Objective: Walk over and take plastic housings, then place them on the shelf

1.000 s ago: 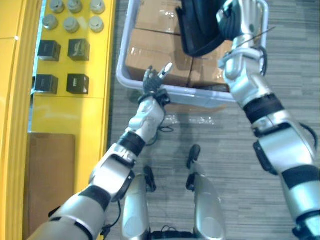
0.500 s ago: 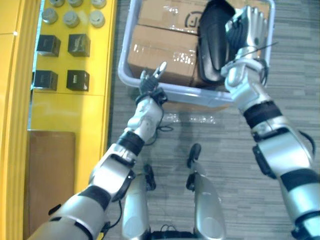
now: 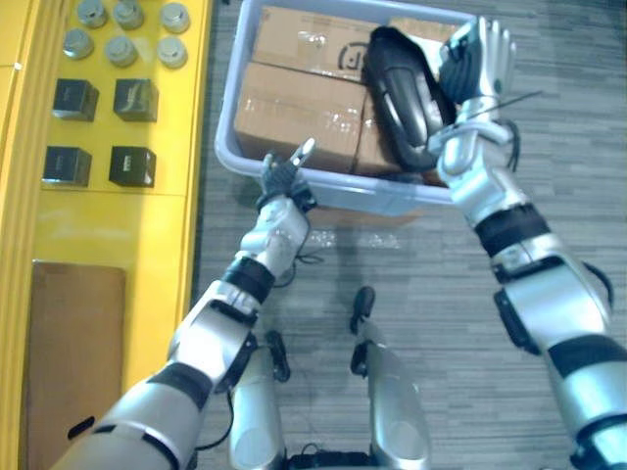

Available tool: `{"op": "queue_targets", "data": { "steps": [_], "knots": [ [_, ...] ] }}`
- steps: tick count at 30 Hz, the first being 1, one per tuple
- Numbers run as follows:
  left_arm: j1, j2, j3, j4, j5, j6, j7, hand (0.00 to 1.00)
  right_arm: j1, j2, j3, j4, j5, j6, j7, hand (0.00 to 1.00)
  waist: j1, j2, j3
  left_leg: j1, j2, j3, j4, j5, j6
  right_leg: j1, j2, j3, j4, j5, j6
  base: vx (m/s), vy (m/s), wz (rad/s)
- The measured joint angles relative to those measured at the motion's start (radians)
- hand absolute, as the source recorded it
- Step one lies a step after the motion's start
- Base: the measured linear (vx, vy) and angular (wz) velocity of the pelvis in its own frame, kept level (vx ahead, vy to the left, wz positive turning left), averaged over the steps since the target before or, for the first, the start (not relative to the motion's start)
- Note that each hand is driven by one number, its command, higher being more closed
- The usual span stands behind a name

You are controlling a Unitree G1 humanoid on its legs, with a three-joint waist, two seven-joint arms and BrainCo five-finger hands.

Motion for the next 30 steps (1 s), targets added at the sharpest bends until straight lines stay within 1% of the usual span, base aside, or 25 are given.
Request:
{"op": "queue_targets", "data": {
  "steps": [1,2,4,5,6,7,8,9,10,11,13,14,16,18,19,20,21,22,23,24,25,26,28,30],
  "knots": [
    [0.001,-0.001,0.0,0.0,0.045,-0.015,0.0,0.0,0.015,0.001,-0.013,0.0,0.05,0.011,0.0,0.0,0.0,0.0,0.0,0.0,0.0,0.001,-0.001,0.0,0.0,0.0,0.001,0.0,-0.002,0.0,0.0,-0.06,0.024,-0.01],
    [0.001,-0.001,0.0,0.0,0.071,-0.022,0.0,0.0,0.022,0.003,-0.027,0.002,0.073,0.016,0.0,0.0,0.0,0.0,0.0,-0.001,0.001,0.0,-0.002,0.0,0.0,0.0,0.001,0.0,-0.003,0.0,0.0,-0.06,0.032,-0.01],
    [0.015,0.0,0.015,-0.024,0.198,-0.042,-0.001,0.0,0.041,0.009,-0.083,0.024,0.187,0.04,0.01,0.0,0.002,0.0,0.0,-0.001,-0.001,0.0,-0.006,0.0,0.0,-0.001,0.001,-0.001,-0.006,0.001,0.001,-0.05,0.034,0.0],
    [0.027,0.0,0.017,-0.042,0.237,-0.045,-0.001,0.0,0.044,0.009,-0.097,0.033,0.209,0.044,0.011,0.0,0.002,0.0,0.0,0.0,-0.002,-0.001,-0.007,0.0,0.0,-0.001,0.001,-0.001,-0.006,0.001,0.001,-0.04,0.038,0.01],
    [0.061,0.0,0.016,-0.088,0.318,-0.058,-0.001,0.0,0.052,0.01,-0.131,0.05,0.252,0.049,0.019,0.0,0.004,0.0,0.0,0.001,-0.004,-0.004,-0.011,0.0,0.0,-0.001,-0.001,-0.002,-0.007,0.001,0.001,-0.03,0.041,0.03],
    [0.11,0.004,0.014,-0.144,0.396,-0.068,0.002,0.0,0.07,0.009,-0.161,0.051,0.296,0.043,0.02,0.0,0.007,0.001,0.0,0.003,-0.006,-0.007,-0.015,0.0,0.0,0.0,-0.002,-0.004,-0.007,0.001,0.001,-0.03,0.043,0.03],
    [0.141,0.006,0.011,-0.175,0.439,-0.07,0.009,0.0,0.081,0.009,-0.174,0.05,0.308,0.032,0.018,0.0,0.009,0.001,0.0,0.004,-0.008,-0.008,-0.017,0.001,0.0,0.0,-0.003,-0.006,-0.007,0.001,0.001,-0.02,0.048,0.02],
    [0.215,0.008,0.002,-0.246,0.511,-0.081,0.031,0.0,0.114,0.008,-0.202,0.037,0.318,0.004,0.014,0.0,0.015,0.002,0.0,0.01,-0.011,-0.01,-0.022,0.001,-0.001,0.003,-0.005,-0.007,-0.007,0.001,0.001,-0.01,0.052,0.02],
    [0.307,0.007,0.0,-0.318,0.578,-0.105,0.063,0.0,0.17,0.005,-0.233,-0.011,0.336,-0.03,-0.01,0.0,0.024,0.006,0.001,0.025,-0.013,-0.013,-0.033,0.002,-0.002,0.015,-0.005,-0.009,-0.007,0.0,0.001,0.0,0.054,0.04],
    [0.358,0.008,0.001,-0.358,0.601,-0.112,0.075,0.0,0.205,0.002,-0.251,-0.046,0.338,-0.045,-0.024,0.0,0.028,0.011,0.001,0.035,-0.014,-0.016,-0.037,0.002,-0.002,0.025,-0.005,-0.012,-0.007,0.0,0.0,0.02,0.083,0.13],
    [0.59,0.01,0.06,-0.522,0.729,-0.159,0.138,0.0,0.372,-0.007,-0.322,-0.234,0.341,-0.122,-0.08,0.0,0.034,0.029,-0.002,0.085,-0.021,-0.024,-0.06,0.003,-0.002,0.072,-0.008,-0.017,-0.007,-0.014,0.008,0.03,0.09,0.17],
    [0.643,0.011,0.079,-0.561,0.749,-0.174,0.149,0.0,0.416,-0.011,-0.339,-0.283,0.329,-0.139,-0.095,0.0,0.034,0.034,-0.002,0.099,-0.026,-0.027,-0.067,0.003,-0.002,0.085,-0.012,-0.018,-0.007,-0.024,0.014,0.02,0.08,0.23],
    [0.817,0.012,0.132,-0.696,0.826,-0.213,0.167,0.0,0.617,-0.032,-0.402,-0.463,0.301,-0.202,-0.136,0.0,0.035,0.067,-0.018,0.137,-0.041,-0.053,-0.089,0.003,-0.002,0.132,-0.027,-0.046,-0.007,-0.047,0.026,0.02,0.084,0.36],
    [0.897,0.029,0.163,-0.769,0.877,-0.237,0.176,0.0,0.738,-0.03,-0.428,-0.549,0.294,-0.237,-0.135,0.0,0.041,0.071,-0.02,0.177,-0.049,-0.051,-0.118,0.01,-0.001,0.162,-0.036,-0.047,-0.008,-0.058,0.033,0.01,0.053,0.16],
    [0.949,0.044,0.179,-0.825,0.912,-0.258,0.174,0.0,0.835,-0.019,-0.446,-0.622,0.296,-0.269,-0.134,0.0,0.042,0.076,-0.023,0.202,-0.051,-0.049,-0.133,0.01,-0.001,0.183,-0.038,-0.047,-0.014,-0.066,0.037,0.02,0.051,0.0],
    [0.989,0.047,0.186,-0.865,0.938,-0.272,0.17,0.0,0.93,0.006,-0.471,-0.692,0.296,-0.304,-0.131,0.0,0.042,0.079,-0.028,0.228,-0.052,-0.045,-0.145,0.011,-0.002,0.204,-0.036,-0.046,-0.023,-0.068,0.035,0.02,0.043,-0.02],
    [1.005,0.047,0.186,-0.88,0.941,-0.279,0.164,0.0,0.982,0.02,-0.483,-0.726,0.296,-0.317,-0.13,0.0,0.04,0.082,-0.033,0.239,-0.052,-0.043,-0.15,0.011,-0.002,0.216,-0.035,-0.046,-0.029,-0.067,0.037,0.04,0.04,-0.08],
    [1.041,0.043,0.185,-0.909,0.941,-0.292,0.148,0.0,1.076,0.061,-0.504,-0.784,0.294,-0.329,-0.132,0.0,0.034,0.081,-0.054,0.261,-0.052,-0.033,-0.167,0.011,-0.002,0.23,-0.032,-0.042,-0.041,-0.065,0.042,0.05,0.029,-0.26],
    [1.093,0.036,0.183,-0.941,0.94,-0.301,0.132,0.0,1.164,0.117,-0.517,-0.831,0.297,-0.353,-0.13,0.0,0.03,0.074,-0.093,0.28,-0.05,-0.01,-0.188,0.01,-0.004,0.232,-0.026,-0.031,-0.055,-0.063,0.045,0.06,0.031,-0.37],
    [1.121,0.033,0.178,-0.958,0.94,-0.303,0.121,0.0,1.205,0.148,-0.521,-0.852,0.297,-0.368,-0.127,0.0,0.025,0.072,-0.112,0.289,-0.046,0.006,-0.196,0.008,-0.008,0.234,-0.021,-0.02,-0.063,-0.063,0.046,0.11,0.041,-0.62],
    [1.181,0.019,0.168,-0.99,0.939,-0.308,0.082,0.0,1.308,0.224,-0.523,-0.902,0.302,-0.401,-0.121,0.0,0.015,0.07,-0.141,0.343,-0.038,0.04,-0.222,0.004,-0.013,0.265,-0.007,0.001,-0.088,-0.061,0.046,0.09,0.029,-0.46],
    [1.19,0.015,0.165,-0.994,0.939,-0.309,0.076,0.0,1.327,0.237,-0.522,-0.911,0.307,-0.406,-0.117,0.0,0.013,0.068,-0.147,0.352,-0.036,0.044,-0.228,0.003,-0.015,0.271,-0.003,0.006,-0.092,-0.06,0.046,0.11,0.028,-0.63],
    [1.259,-0.014,0.131,-1.014,0.918,-0.319,0.039,0.0,1.462,0.325,-0.493,-0.94,0.379,-0.448,-0.063,0.0,-0.002,0.061,-0.206,0.419,-0.022,0.104,-0.27,-0.002,-0.024,0.298,0.024,0.049,-0.129,-0.058,0.04,0.08,0.005,-0.64],
    [1.269,-0.015,0.089,-1.013,0.889,-0.321,0.017,0.0,1.534,0.372,-0.467,-0.939,0.414,-0.475,-0.035,0.0,-0.009,0.057,-0.237,0.446,-0.011,0.135,-0.288,-0.005,-0.03,0.306,0.043,0.071,-0.147,-0.055,0.035,0.1,-0.023,-0.56]
  ]
}}
